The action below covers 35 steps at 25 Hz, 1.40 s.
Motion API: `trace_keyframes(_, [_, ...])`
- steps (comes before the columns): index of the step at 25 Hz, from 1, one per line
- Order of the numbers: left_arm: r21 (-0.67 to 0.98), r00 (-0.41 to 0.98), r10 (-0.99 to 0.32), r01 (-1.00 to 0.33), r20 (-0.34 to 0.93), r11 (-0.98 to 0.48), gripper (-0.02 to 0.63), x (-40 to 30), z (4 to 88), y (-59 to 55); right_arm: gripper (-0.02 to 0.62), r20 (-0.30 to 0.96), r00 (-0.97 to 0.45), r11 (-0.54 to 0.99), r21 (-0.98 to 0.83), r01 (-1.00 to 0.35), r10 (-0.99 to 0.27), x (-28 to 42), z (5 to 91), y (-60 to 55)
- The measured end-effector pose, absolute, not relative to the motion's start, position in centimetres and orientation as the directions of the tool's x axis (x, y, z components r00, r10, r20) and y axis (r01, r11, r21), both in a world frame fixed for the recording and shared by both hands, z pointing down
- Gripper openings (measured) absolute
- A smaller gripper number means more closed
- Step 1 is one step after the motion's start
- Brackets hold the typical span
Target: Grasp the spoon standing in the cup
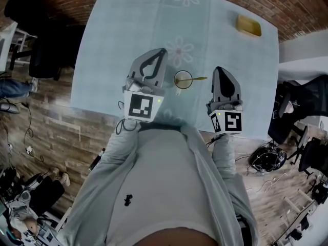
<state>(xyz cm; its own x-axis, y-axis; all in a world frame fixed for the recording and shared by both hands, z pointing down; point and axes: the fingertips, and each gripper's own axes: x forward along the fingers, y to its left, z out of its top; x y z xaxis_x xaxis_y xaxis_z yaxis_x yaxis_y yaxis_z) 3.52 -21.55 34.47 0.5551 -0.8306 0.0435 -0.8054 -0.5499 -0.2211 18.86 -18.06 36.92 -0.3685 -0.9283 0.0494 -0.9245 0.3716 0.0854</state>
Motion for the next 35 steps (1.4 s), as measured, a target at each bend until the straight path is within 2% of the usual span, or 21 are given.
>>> trace_keyframes(18, [-0.192, 0.556, -0.829, -0.808, 0.064, -0.557, 0.017, 4.0, 35.9, -21.2, 0.018, 0.158, -0.432, 0.436, -0.012, -0.900, -0.888, 18.6, 40.4, -17.7])
trace_keyframes(21, [-0.198, 0.560, -0.825, -0.803, 0.076, -0.563, 0.017, 4.2, 36.2, -21.3, 0.093, 0.183, -0.454, 0.456, -0.035, -0.889, -0.872, 18.3, 41.3, -17.7])
trace_keyframes(26, [-0.200, 0.563, -0.823, -0.800, 0.074, -0.566, 0.017, 4.3, 36.4, -21.4, 0.152, 0.224, -0.479, 0.477, -0.070, -0.876, -0.849, 17.8, 42.9, -17.8])
trace_keyframes(35, [-0.201, 0.569, -0.818, -0.794, 0.087, -0.574, 0.017, 5.0, 37.1, -21.6, 0.195, 0.266, -0.487, 0.476, -0.107, -0.873, -0.832, 18.1, 45.1, -17.9])
